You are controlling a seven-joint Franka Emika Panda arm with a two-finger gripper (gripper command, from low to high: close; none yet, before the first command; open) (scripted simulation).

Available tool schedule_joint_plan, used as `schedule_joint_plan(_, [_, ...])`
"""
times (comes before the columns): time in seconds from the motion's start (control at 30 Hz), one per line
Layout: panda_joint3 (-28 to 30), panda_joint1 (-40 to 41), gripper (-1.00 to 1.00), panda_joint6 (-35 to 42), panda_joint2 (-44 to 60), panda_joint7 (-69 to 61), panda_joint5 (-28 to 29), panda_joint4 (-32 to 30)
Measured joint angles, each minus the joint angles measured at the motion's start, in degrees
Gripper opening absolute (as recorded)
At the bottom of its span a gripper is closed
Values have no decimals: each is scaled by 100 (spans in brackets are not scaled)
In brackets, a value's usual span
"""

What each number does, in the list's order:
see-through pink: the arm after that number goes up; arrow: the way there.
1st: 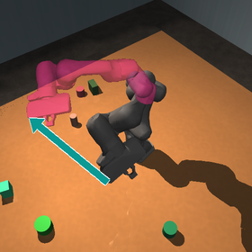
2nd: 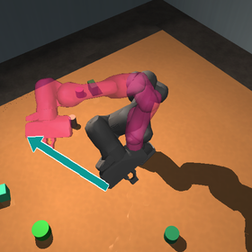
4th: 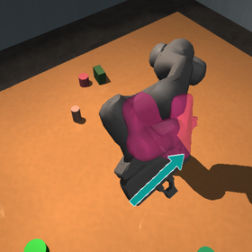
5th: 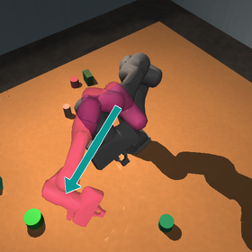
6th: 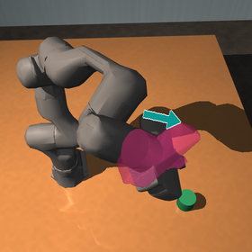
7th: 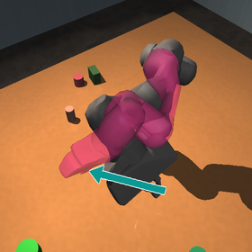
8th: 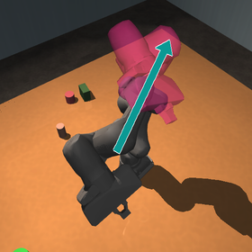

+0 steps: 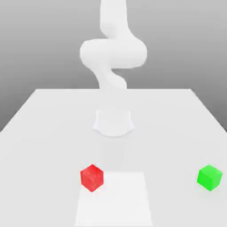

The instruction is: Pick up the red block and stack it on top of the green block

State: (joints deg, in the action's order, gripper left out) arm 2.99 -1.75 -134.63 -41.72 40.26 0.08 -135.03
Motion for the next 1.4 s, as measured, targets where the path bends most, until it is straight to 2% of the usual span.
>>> schedule_joint_plan(0.33, [1182,-663,0,-1319,1979,-2634,-4,-1457])
schedule_joint_plan(0.6, [1759,-822,0,-2496,3732,-4774,211,-2698])
schedule_joint_plan(0.7, [1739,-834,0,-2851,4183,-5179,-46,-2755])
schedule_joint_plan(0.8, [1540,-775,0,-3193,4616,-5595,-578,-2696])
schedule_joint_plan(0.97, [700,-154,0,-3776,5346,-6260,-1496,-2589])
schedule_joint_plan(1.0, [567,-46,-100,-3856,5444,-6328,-1592,-2577])
schedule_joint_plan(1.23, [550,-26,-100,-3843,5443,-6319,-1580,-2577])
schedule_joint_plan(1.4, [1112,-368,-100,-3339,4799,-5694,-709,-2670])
